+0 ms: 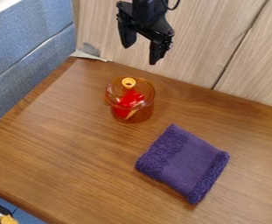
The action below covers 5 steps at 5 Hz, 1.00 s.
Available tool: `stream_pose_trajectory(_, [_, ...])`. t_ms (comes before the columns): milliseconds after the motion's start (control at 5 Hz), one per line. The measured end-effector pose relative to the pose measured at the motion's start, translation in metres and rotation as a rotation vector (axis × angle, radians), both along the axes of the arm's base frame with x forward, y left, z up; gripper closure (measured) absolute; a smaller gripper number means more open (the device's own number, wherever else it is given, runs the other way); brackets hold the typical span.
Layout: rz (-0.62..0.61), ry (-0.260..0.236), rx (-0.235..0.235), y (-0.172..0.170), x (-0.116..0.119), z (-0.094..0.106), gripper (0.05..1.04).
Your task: Move the purple cloth to the right of the table
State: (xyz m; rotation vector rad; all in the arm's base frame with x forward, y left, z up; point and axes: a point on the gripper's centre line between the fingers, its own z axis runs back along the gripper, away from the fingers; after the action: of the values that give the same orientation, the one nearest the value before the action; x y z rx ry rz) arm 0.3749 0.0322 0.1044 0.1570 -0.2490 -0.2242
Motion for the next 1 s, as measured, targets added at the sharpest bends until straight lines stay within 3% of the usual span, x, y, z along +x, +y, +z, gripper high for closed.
stream_pose_trajectory(200, [0.003, 0.036, -0.006, -0.001, -0.004, -0.013, 0.084])
stream_pose_trajectory(1000, [-0.204, 0.126, -0.018, -0.070, -0.074, -0.048, 0.084])
